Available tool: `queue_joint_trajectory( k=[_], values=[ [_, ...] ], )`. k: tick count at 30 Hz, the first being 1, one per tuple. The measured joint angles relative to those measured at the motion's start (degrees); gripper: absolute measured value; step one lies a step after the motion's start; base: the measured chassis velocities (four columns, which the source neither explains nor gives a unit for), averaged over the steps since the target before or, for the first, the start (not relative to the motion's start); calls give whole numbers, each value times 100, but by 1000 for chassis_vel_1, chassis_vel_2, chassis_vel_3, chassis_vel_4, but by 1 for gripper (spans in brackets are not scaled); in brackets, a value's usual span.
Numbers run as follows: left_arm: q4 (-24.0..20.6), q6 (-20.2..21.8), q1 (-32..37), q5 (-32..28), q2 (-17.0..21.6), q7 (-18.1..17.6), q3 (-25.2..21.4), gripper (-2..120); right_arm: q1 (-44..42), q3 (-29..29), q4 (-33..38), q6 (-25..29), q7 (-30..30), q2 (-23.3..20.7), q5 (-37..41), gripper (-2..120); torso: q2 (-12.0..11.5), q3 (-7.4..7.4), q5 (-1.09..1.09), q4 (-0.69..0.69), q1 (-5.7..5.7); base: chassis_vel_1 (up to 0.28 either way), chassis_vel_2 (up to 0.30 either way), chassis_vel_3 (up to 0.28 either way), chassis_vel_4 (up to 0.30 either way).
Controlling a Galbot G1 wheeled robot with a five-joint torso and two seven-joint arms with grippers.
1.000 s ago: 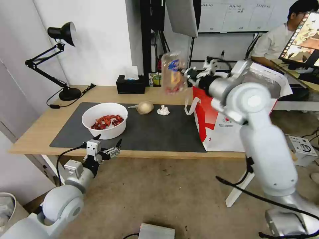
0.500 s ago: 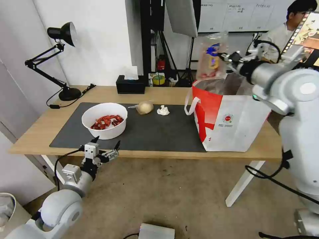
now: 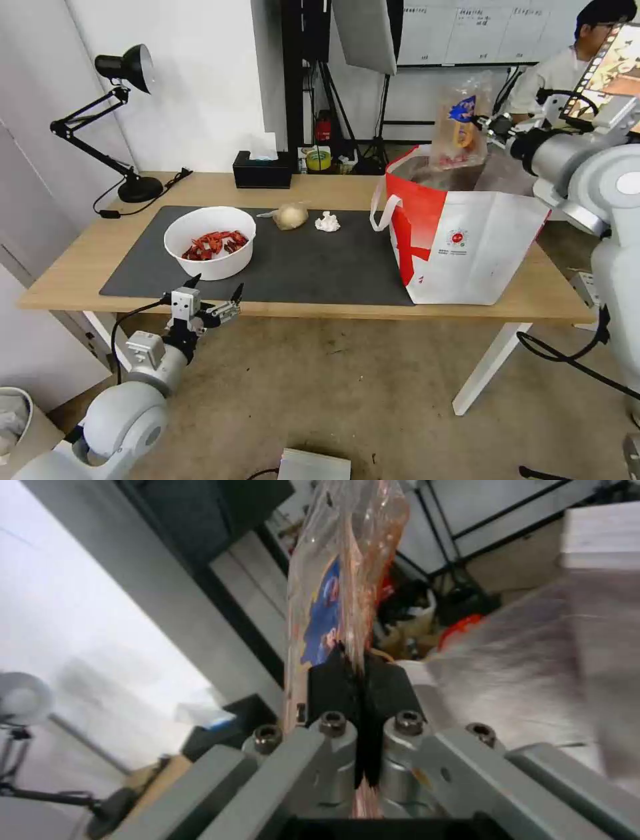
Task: Pick up the trash from the table and place it into the takeout bag.
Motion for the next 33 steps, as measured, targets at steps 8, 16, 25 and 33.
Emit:
queue_joint_trajectory(
  k=[8, 16, 25, 33],
  values=[
    [18, 1, -60, -8, 10, -29, 73, 100, -459, 150, -30, 0, -168, -18, -218, 0, 0, 0, 0, -1, 0, 0, 0, 0, 0],
    [67, 4, -98, -10, 8, -85, 151, 100, -638, 191, 26, 5, -161, 104, -223, 0, 0, 0, -1, 0, 0, 0, 0, 0, 0],
    [178, 8, -253, -13, -13, -184, 324, 100, -762, 224, 168, 8, 107, 227, -42, 0, 0, 0, 0, 0, 0, 0, 0, 0, 0],
    [241, 9, -329, -11, -14, -190, 403, 100, -845, 339, 262, 6, 492, 295, 266, 13, 0, 0, 0, 0, 0, 0, 0, 0, 0]
  ],
)
